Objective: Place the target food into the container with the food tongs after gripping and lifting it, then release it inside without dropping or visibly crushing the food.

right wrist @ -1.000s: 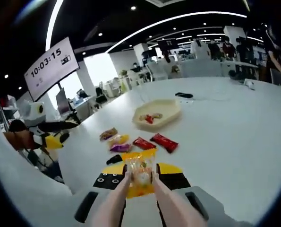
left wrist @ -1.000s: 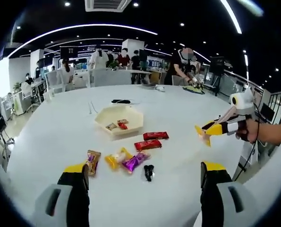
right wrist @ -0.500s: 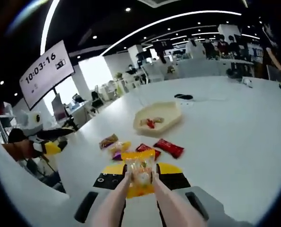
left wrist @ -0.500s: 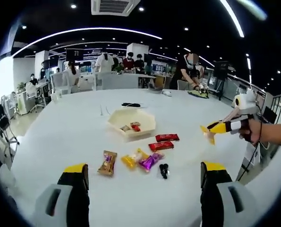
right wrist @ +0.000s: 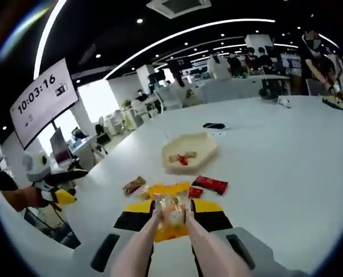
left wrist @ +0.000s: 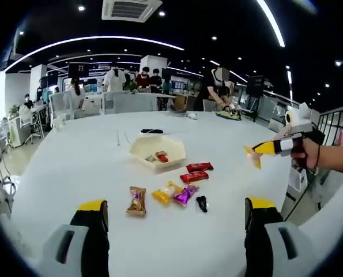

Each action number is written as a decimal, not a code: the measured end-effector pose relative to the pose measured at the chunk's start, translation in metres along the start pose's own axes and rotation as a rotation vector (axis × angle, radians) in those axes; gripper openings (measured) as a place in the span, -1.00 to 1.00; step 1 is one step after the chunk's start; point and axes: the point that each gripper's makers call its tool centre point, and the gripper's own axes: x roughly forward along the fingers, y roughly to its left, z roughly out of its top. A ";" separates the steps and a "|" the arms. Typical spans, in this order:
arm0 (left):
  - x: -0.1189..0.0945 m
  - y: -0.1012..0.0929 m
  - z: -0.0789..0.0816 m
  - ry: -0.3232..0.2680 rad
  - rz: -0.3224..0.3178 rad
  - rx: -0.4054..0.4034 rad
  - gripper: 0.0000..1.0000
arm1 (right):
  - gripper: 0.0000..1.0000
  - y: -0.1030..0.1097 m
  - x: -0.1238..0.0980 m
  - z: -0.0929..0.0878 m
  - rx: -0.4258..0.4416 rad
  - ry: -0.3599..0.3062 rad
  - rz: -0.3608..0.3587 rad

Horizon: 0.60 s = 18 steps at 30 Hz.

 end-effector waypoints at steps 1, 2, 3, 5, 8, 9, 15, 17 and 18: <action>-0.002 0.001 -0.001 -0.001 -0.007 -0.001 0.98 | -0.53 0.003 -0.001 -0.002 -0.007 -0.004 -0.012; -0.004 0.002 -0.002 -0.002 -0.014 -0.003 0.98 | -0.53 0.009 -0.003 -0.006 0.002 -0.007 -0.017; -0.007 0.004 -0.006 0.004 -0.028 0.001 0.98 | -0.53 0.013 -0.003 -0.009 0.001 -0.016 -0.025; -0.010 0.006 -0.009 0.001 -0.057 0.022 0.98 | -0.53 0.016 -0.002 -0.015 -0.003 -0.022 -0.033; -0.015 0.010 -0.015 0.025 -0.062 0.042 0.97 | -0.53 0.021 -0.006 -0.022 0.027 -0.029 -0.053; -0.018 0.010 -0.016 0.038 -0.059 0.042 0.97 | -0.53 0.025 -0.009 -0.022 0.026 -0.028 -0.053; -0.026 0.022 -0.024 0.046 -0.048 0.011 0.97 | -0.53 0.033 -0.014 -0.023 0.057 -0.032 -0.067; -0.026 0.019 -0.019 0.006 -0.061 -0.002 0.98 | -0.53 0.035 -0.017 -0.023 0.037 -0.041 -0.069; -0.025 0.019 -0.017 -0.004 -0.063 -0.004 0.98 | -0.53 0.035 -0.017 -0.023 0.036 -0.040 -0.070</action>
